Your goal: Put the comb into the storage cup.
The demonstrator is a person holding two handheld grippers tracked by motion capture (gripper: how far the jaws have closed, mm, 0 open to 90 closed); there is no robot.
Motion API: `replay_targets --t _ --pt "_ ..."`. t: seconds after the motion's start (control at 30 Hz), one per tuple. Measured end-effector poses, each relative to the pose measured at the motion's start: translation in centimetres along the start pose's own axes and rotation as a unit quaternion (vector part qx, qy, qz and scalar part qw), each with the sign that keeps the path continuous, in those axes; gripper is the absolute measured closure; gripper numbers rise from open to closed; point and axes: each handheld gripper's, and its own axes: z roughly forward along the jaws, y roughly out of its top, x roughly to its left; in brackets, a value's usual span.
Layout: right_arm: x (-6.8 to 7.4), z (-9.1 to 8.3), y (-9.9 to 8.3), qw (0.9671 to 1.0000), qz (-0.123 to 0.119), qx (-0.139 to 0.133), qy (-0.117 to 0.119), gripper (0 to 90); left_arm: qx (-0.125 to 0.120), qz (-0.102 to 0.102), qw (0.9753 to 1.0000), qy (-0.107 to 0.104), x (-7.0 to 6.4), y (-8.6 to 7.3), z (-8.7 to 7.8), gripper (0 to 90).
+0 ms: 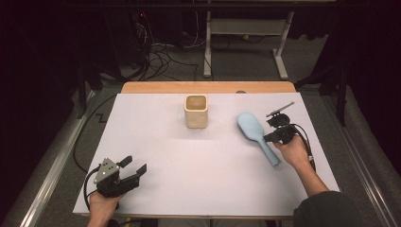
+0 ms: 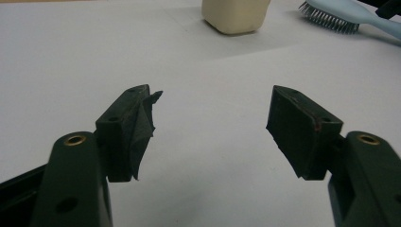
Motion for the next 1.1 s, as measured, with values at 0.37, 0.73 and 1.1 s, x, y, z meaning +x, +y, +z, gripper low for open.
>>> replay_targets --t 0.37,0.73,1.1 --pt "0.6 -0.5 -0.2 0.9998 0.001 -0.016 0.010 71.7 0.003 -0.001 1.0000 0.000 0.0 0.0 0.0 32.7" --pt "1.4 0.7 -0.1 0.9999 -0.005 0.008 0.006 60.3 0.007 -0.002 1.0000 0.001 0.0 0.0 0.0 32.4" --pt "1.9 2.3 0.1 0.9994 -0.010 0.031 -0.011 63.0 0.010 -0.002 1.0000 0.001 0.0 0.1 0.0 32.2"
